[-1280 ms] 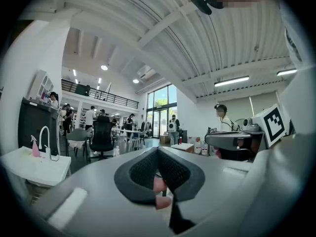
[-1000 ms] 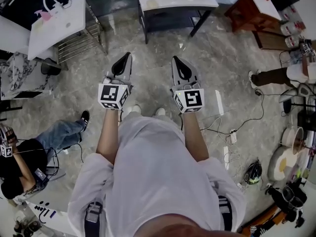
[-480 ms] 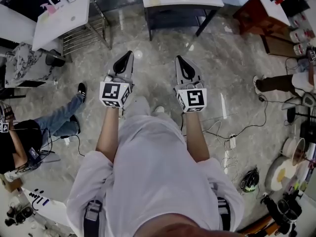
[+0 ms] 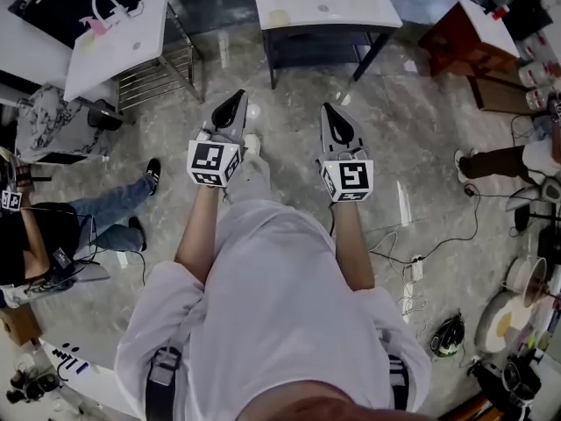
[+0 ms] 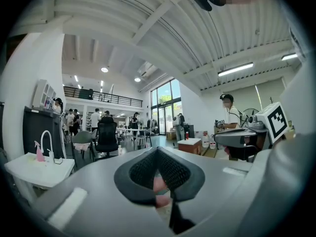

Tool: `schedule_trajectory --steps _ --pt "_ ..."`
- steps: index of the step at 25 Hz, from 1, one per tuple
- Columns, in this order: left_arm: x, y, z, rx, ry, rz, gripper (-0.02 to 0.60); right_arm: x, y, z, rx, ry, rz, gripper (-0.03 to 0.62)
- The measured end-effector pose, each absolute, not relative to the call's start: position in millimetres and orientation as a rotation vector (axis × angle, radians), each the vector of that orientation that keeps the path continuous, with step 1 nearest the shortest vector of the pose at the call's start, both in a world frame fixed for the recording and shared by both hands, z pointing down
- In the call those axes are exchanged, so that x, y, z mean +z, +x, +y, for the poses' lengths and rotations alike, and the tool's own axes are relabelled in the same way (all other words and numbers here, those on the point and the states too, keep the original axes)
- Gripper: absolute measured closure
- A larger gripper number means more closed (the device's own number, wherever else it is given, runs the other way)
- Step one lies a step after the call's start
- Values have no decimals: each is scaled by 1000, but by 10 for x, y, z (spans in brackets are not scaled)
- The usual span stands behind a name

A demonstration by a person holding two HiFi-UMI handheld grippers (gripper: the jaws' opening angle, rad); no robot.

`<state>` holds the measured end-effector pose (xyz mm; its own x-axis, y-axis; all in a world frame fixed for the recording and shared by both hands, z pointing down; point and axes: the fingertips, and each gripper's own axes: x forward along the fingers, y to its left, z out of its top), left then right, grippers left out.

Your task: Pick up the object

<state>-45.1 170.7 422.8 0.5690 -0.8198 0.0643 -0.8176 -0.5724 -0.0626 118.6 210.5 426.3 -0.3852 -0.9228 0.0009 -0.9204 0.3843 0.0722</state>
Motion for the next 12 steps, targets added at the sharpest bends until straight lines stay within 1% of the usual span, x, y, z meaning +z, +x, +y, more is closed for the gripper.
schedule_trajectory --steps 7,12 --pt "4341 -422 814 -107 -2807 1413 581 4422 1098 1383 -43 1723 -2531 592" --pt "4361 -585 -59 -90 -2818 1412 581 4512 873 587 15 1704 -2516 592"
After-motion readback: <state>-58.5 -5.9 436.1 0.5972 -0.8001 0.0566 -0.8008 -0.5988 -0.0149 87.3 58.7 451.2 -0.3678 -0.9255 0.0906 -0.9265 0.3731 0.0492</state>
